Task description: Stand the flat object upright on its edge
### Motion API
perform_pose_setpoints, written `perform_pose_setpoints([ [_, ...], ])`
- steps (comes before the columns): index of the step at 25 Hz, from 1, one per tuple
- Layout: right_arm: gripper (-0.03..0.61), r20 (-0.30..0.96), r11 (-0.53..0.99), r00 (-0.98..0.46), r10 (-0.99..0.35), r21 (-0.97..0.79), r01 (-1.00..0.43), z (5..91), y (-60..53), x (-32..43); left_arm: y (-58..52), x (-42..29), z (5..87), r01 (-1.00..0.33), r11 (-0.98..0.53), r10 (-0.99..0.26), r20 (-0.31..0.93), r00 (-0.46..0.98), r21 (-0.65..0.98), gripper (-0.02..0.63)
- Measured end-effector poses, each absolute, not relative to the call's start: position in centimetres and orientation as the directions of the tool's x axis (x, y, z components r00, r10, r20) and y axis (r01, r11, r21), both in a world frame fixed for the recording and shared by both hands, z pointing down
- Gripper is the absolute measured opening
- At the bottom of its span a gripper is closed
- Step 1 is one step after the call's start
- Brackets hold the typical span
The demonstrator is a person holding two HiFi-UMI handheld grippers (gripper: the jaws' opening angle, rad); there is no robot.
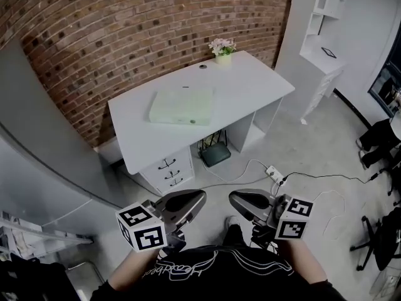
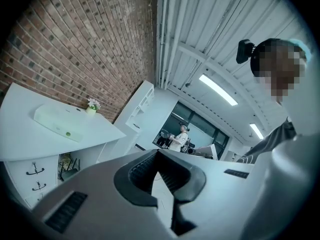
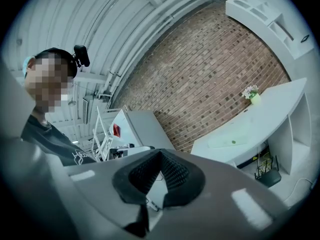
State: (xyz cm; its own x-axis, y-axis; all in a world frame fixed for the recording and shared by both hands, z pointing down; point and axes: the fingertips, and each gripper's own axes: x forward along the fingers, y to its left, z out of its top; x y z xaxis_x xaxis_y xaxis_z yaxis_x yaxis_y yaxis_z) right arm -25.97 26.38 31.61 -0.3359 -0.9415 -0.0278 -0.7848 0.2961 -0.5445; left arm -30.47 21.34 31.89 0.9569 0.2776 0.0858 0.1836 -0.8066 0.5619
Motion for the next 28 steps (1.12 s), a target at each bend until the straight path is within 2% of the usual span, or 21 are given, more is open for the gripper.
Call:
perform_pose_setpoints([
  [17, 0.005, -0.027, 0.339, -0.406, -0.914, -0.601, -0.723, 33.3, 22.2, -3.0, 16.7, -7.2, 34.3, 0.056, -0.768, 0.190, 0.144, 0.971, 0.638, 0.002],
  [24, 0.005, -0.034, 0.377, -0.435, -0.900, -0.564, -0.735, 32.3, 21.3, 0.5, 15.4, -4.5, 33.0, 0.047, -0.769, 0.141, 0.097, 0.985, 0.637, 0.002],
  [28, 0.005, -0.015, 0.384, -0.460, -0.888, -0.574, -0.723, 32.9, 19.4, 1.0, 12.9, -5.1, 33.9, -0.017, -0.764, 0.067, 0.105, 0.992, 0.645, 0.002],
])
